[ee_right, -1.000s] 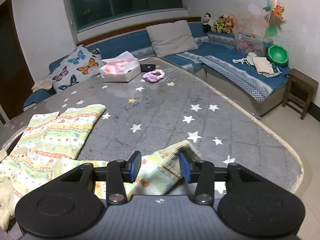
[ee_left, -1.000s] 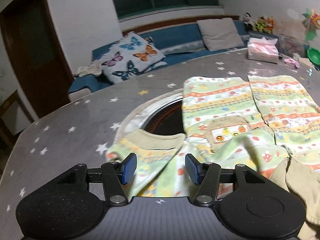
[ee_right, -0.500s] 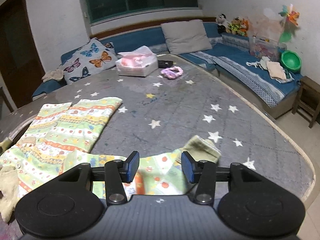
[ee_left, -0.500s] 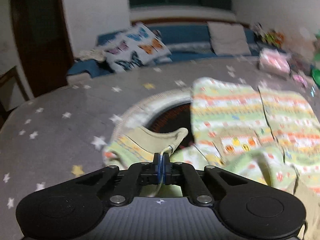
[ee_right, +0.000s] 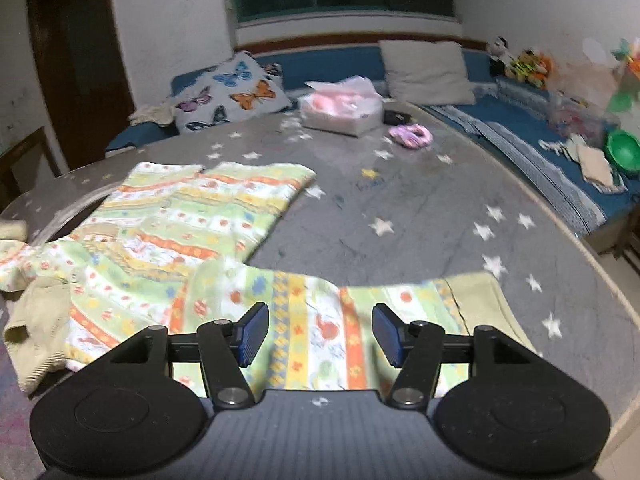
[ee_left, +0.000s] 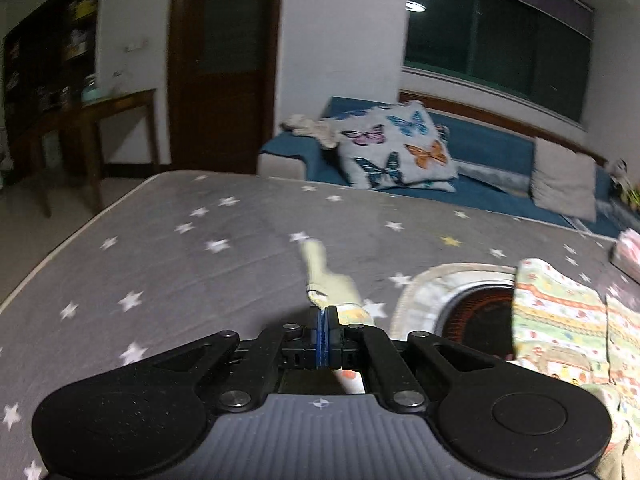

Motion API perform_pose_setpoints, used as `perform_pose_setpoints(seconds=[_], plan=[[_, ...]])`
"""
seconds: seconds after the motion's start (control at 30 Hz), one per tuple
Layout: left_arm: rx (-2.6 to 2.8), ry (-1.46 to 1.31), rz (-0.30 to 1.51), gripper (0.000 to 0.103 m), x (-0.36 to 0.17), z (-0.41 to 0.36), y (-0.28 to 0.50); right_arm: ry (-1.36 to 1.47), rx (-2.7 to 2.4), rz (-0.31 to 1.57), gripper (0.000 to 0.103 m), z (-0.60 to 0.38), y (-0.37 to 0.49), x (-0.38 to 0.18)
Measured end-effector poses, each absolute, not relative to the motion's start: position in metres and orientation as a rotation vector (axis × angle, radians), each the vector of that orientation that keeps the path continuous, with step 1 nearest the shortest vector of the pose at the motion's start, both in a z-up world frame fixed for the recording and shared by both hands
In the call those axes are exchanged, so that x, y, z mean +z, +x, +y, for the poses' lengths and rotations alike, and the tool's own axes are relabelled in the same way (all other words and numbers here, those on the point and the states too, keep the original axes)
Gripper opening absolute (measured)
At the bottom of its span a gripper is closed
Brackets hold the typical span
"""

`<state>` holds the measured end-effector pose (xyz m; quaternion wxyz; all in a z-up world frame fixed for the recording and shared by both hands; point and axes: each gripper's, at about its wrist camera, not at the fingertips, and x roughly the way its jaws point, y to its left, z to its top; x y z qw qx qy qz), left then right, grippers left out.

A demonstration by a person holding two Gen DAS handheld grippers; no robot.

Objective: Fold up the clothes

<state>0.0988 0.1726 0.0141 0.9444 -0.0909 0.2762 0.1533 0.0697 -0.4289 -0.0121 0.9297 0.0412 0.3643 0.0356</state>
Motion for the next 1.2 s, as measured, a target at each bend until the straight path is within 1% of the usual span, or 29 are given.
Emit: perform_pose_setpoints(seconds=[0.23,0.37,0.53,0.83,0.87,0.97,1.03,1.07,1.1,1.17,1.2], plan=[[0.373,-0.247,0.54,0.001,0.009,0.188,0.067,0.125,-0.053,0.761,0.059,-0.457,0.064,-0.021],[0.404,-0.28,0.531,0.001,0.007,0.197,0.047,0.105,-0.067,0.773,0.059,-0.458,0.07,-0.029],[0.455,-0.294,0.553,0.001,0.001,0.206,0.02,0.07,-0.07,0.784,0.063,-0.454,0.081,-0.039],[0.489,-0.27,0.635,0.002,-0.007,0.215,0.005,0.007,-0.002,0.776,0.062,-0.438,0.128,-0.039],[0.487,-0.259,0.641,0.006,-0.006,0.213,0.004,-0.004,-0.001,0.779,0.062,-0.435,0.131,-0.038],[0.473,-0.219,0.657,0.006,-0.004,0.207,0.0,-0.05,0.031,0.765,0.062,-0.424,0.126,-0.03],[0.463,-0.196,0.667,0.009,-0.002,0.202,-0.004,-0.075,0.09,0.75,0.062,-0.412,0.115,-0.022],[0.457,-0.183,0.668,0.013,0.0,0.199,-0.005,-0.086,0.122,0.742,0.062,-0.406,0.11,-0.017],[0.451,-0.171,0.667,0.021,0.001,0.196,-0.007,-0.096,0.16,0.735,0.062,-0.399,0.104,-0.013],[0.438,-0.146,0.666,0.032,0.004,0.19,-0.009,-0.118,0.255,0.732,0.062,-0.382,0.095,-0.005],[0.433,-0.135,0.661,0.034,0.006,0.188,-0.011,-0.133,0.303,0.732,0.062,-0.373,0.09,-0.003]])
